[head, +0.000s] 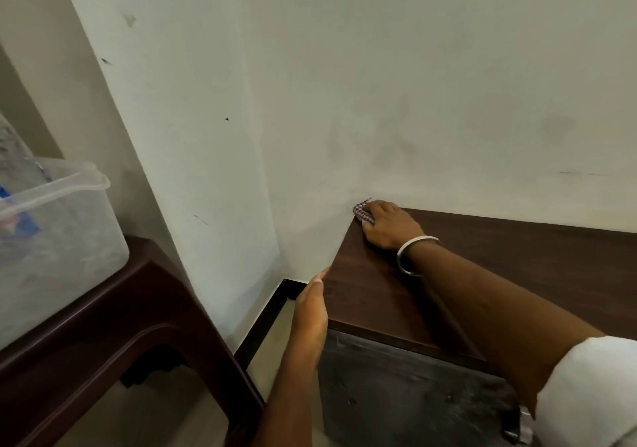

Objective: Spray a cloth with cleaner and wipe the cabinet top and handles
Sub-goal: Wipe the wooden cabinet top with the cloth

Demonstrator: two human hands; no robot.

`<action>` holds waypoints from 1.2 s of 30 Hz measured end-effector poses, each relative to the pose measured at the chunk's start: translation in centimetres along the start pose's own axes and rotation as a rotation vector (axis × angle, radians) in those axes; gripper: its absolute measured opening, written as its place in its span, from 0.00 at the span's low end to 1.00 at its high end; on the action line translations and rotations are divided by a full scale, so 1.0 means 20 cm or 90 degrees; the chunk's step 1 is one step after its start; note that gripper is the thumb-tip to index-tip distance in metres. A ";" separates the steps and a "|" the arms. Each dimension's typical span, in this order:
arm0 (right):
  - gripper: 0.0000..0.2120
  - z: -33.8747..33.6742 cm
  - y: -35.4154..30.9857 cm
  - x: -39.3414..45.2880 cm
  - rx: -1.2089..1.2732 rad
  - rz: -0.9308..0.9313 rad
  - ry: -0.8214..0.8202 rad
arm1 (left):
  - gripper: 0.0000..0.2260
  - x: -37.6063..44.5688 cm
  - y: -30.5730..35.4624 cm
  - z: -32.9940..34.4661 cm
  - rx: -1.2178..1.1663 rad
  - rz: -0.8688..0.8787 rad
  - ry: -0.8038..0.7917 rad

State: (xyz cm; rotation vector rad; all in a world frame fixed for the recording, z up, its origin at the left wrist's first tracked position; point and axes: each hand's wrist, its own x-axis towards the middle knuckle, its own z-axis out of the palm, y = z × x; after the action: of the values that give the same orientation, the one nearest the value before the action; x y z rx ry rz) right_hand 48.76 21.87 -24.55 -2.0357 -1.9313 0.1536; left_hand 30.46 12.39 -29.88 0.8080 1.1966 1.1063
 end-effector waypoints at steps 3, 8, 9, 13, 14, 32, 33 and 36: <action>0.25 -0.07 0.19 -0.05 -0.014 0.071 0.043 | 0.14 0.01 -0.01 0.00 0.000 -0.003 0.000; 0.26 -0.19 0.48 -0.18 -0.047 0.195 0.050 | 0.14 0.01 -0.01 0.00 0.016 0.010 -0.003; 0.27 -0.19 0.48 -0.18 -0.057 0.208 0.053 | 0.14 0.00 -0.01 0.00 0.018 0.008 0.001; 0.27 -0.13 0.34 -0.13 -0.106 0.224 0.074 | 0.15 0.01 -0.03 0.00 0.013 0.026 -0.005; 0.27 -0.11 0.29 -0.11 -0.109 0.209 0.070 | 0.15 0.02 -0.03 0.00 0.012 0.027 -0.002; 0.28 -0.03 0.28 0.00 -0.016 0.056 0.014 | 0.15 -0.10 0.04 -0.01 0.071 0.066 0.009; 0.28 -0.07 0.36 -0.06 -0.024 0.071 0.020 | 0.15 -0.10 0.04 -0.01 0.070 0.065 0.013; 0.28 -0.18 0.60 -0.25 -0.042 0.125 0.040 | 0.16 -0.13 0.05 0.00 0.057 0.061 0.010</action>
State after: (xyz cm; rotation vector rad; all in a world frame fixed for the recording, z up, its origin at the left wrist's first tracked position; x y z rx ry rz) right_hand 60.90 16.04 -25.57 -2.2432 -1.7183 0.0719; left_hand 30.17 10.26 -28.25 0.9345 1.2389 1.1451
